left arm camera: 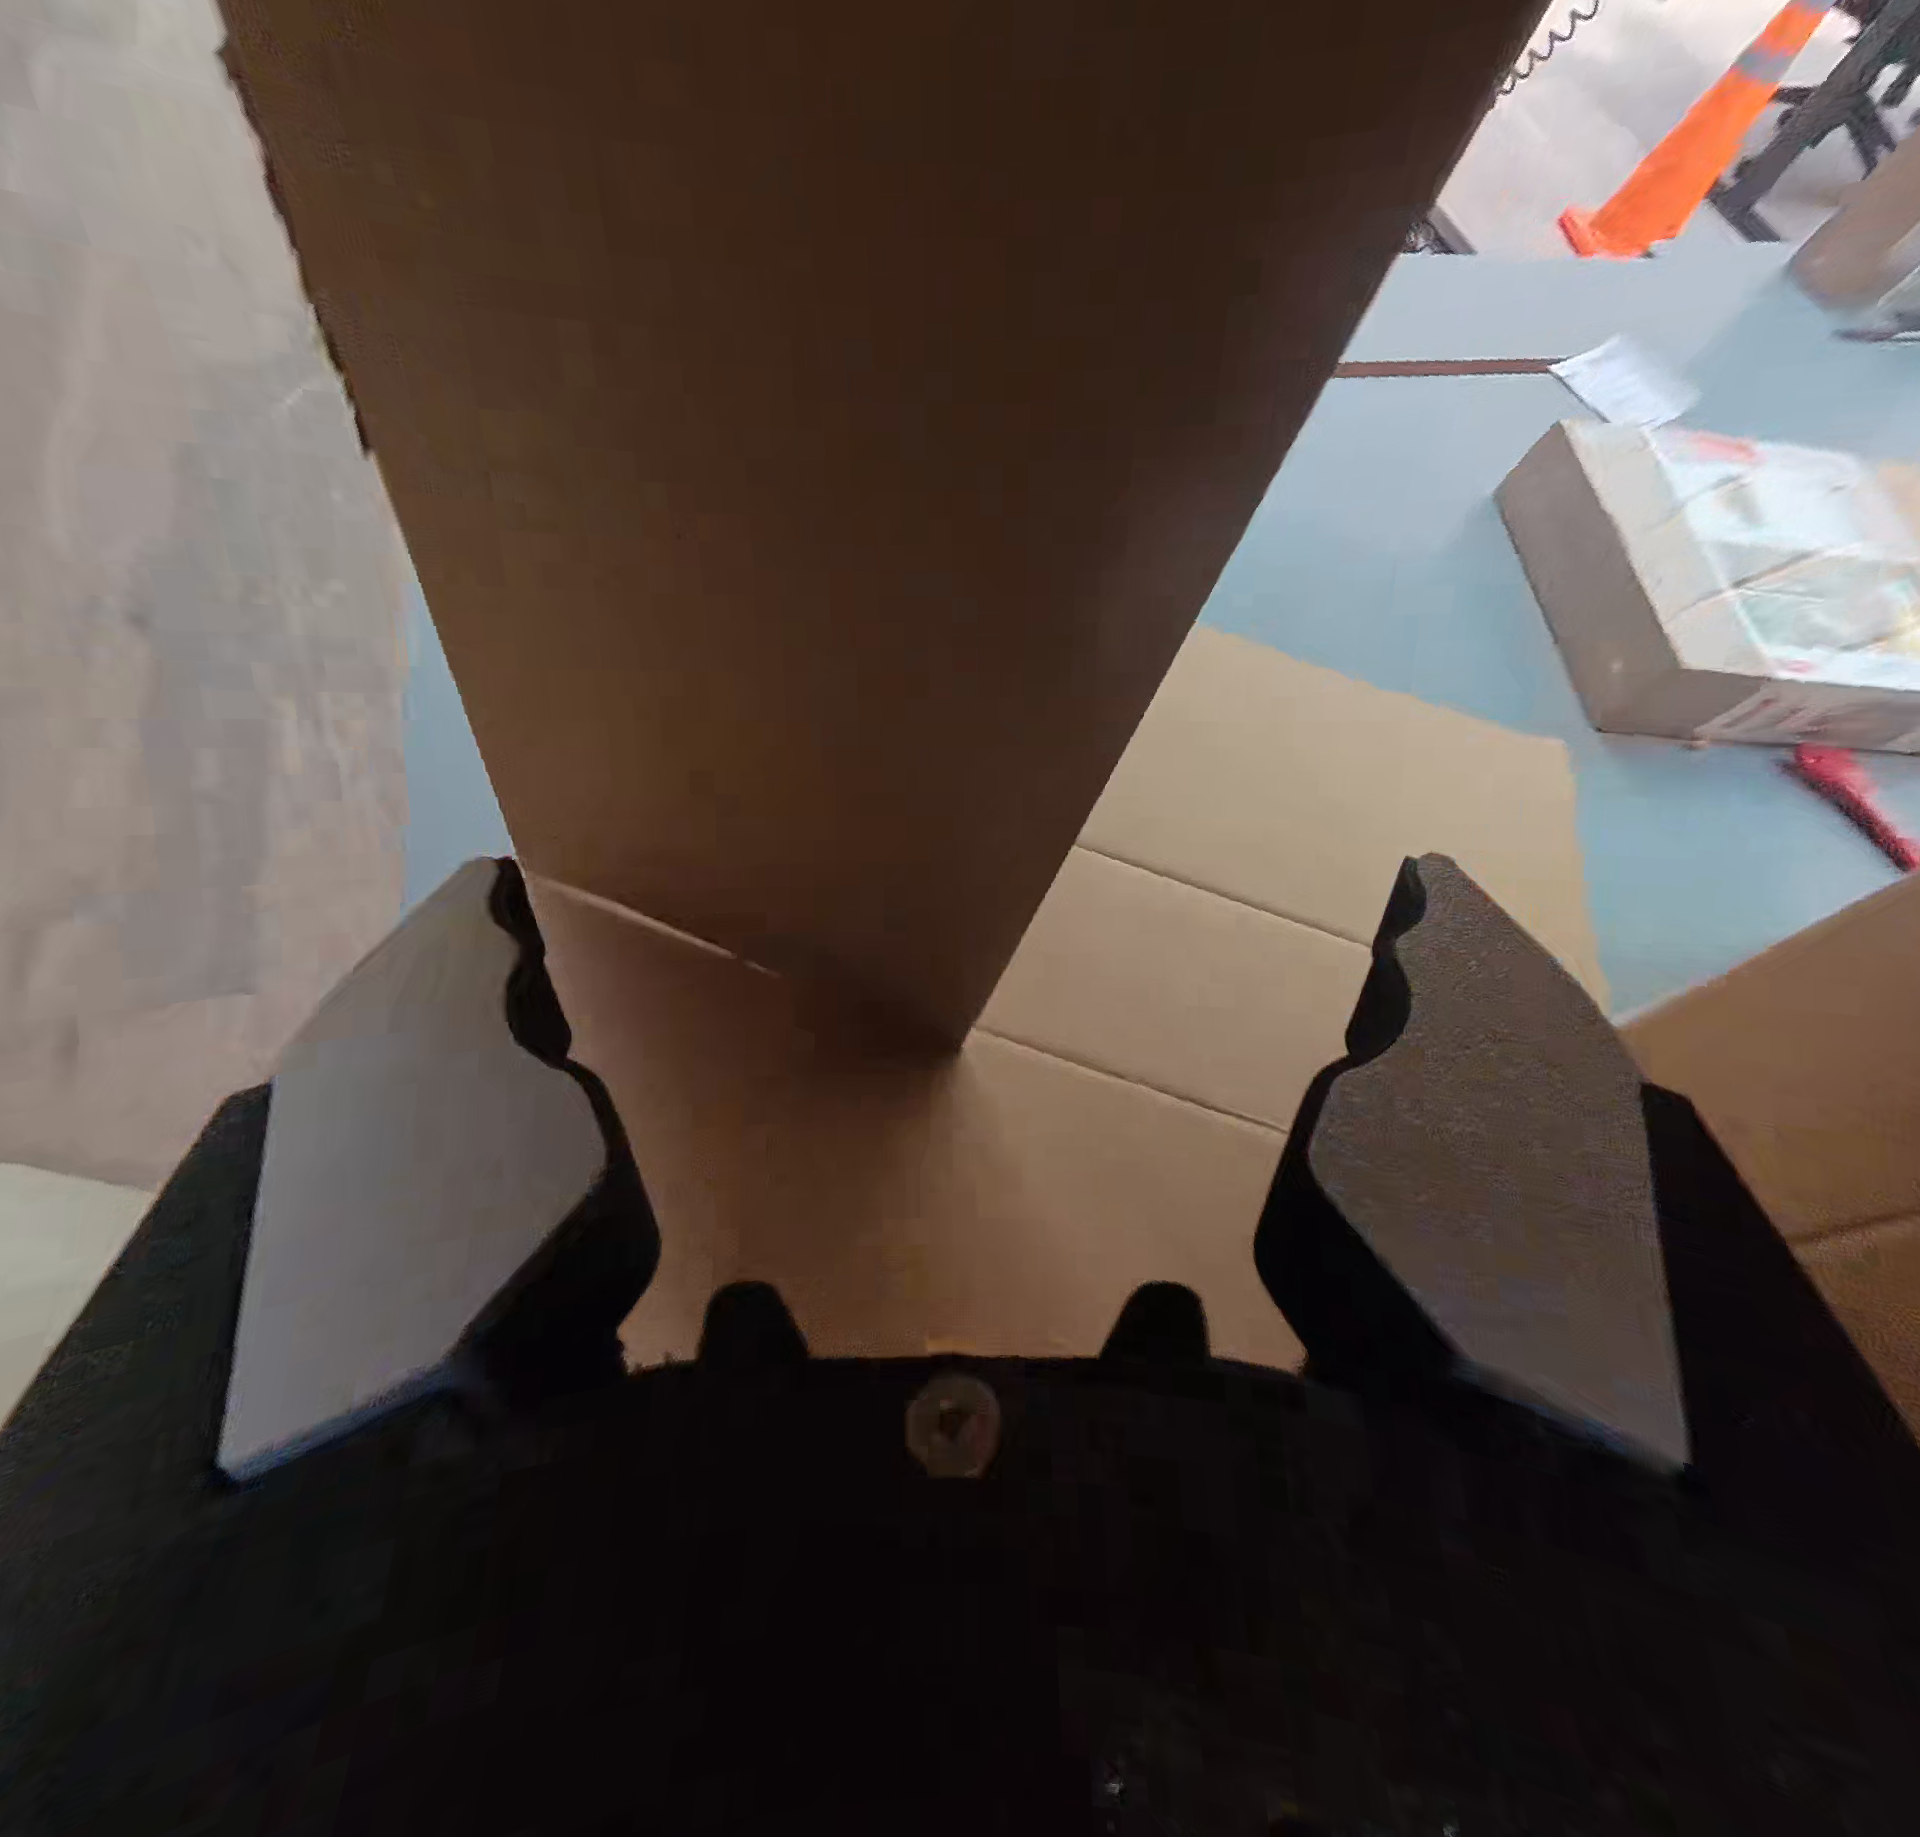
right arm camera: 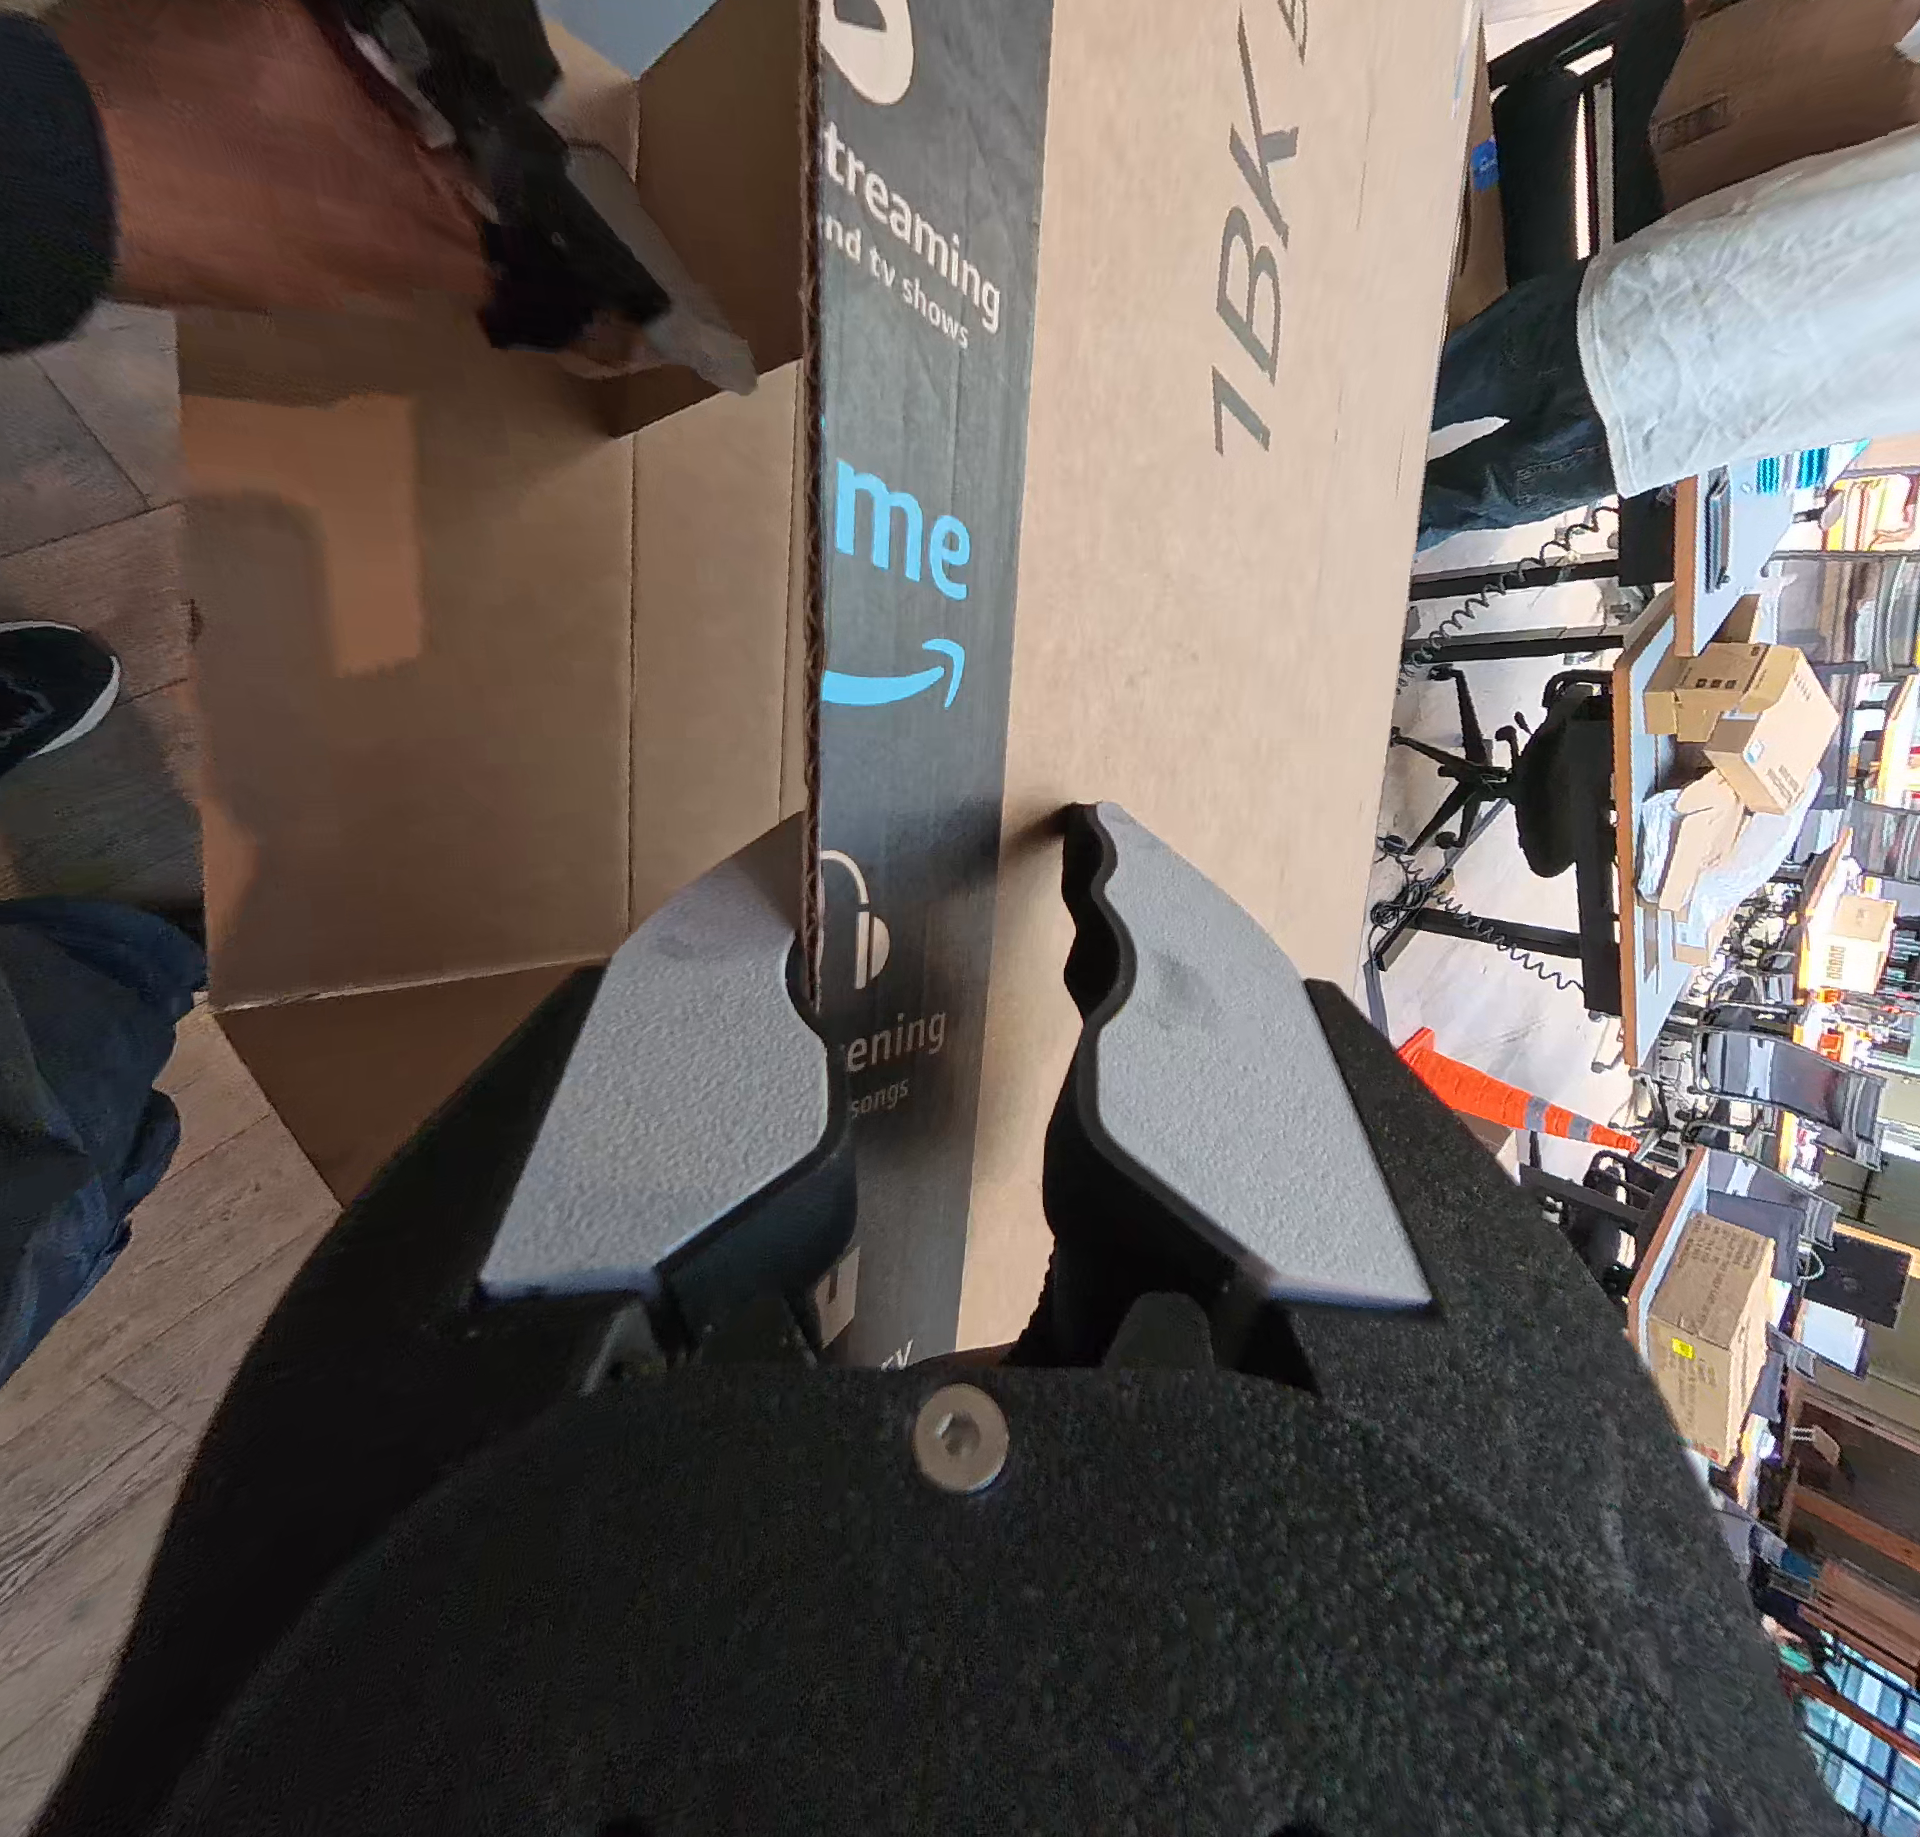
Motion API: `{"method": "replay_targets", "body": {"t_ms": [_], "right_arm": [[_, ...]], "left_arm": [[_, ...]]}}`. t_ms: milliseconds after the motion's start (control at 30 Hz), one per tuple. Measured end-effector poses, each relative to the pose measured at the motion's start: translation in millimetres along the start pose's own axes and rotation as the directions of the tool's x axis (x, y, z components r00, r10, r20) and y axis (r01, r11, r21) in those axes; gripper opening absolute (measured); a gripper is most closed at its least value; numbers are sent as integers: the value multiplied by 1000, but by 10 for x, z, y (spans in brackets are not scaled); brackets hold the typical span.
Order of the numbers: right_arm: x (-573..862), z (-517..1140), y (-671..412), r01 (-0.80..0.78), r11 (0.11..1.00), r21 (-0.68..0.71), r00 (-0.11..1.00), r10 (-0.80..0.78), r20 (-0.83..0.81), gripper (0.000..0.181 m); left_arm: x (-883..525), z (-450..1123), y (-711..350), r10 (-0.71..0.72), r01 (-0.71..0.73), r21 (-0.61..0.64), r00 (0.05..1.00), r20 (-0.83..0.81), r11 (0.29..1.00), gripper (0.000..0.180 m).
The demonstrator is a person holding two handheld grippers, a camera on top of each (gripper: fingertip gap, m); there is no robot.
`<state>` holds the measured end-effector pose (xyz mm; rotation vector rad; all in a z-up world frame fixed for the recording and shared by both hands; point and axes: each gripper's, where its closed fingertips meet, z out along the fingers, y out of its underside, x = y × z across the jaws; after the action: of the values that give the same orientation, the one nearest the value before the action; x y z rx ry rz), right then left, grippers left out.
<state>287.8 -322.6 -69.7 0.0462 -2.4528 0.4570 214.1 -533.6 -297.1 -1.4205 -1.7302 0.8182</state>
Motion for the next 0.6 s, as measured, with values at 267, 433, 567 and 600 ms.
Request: {"method": "replay_targets", "body": {"t_ms": [267, 433, 567, 600], "right_arm": [[-96, -67, 16, -9, 1000, -8, 1000, 9, -9, 41], [-114, -51, 45, 19, 1000, 20, 1000, -19, -18, 40], [-67, 3, 29, 65, 997, 31, 997, -63, -52, 36], [-36, 13, 27, 69, 997, 30, 996, -67, -62, 35]], "left_arm": [[-25, 672, -41, 239, -207, -163, 949, 206, 965, 145], [-131, 694, 97, 228, -205, -286, 973, 47, 936, 115], [-224, 354, 77, 262, -243, -187, 961, 86, 952, 84], [-254, 257, 92, 249, -232, -170, 965, 86, 958, 78]]}}
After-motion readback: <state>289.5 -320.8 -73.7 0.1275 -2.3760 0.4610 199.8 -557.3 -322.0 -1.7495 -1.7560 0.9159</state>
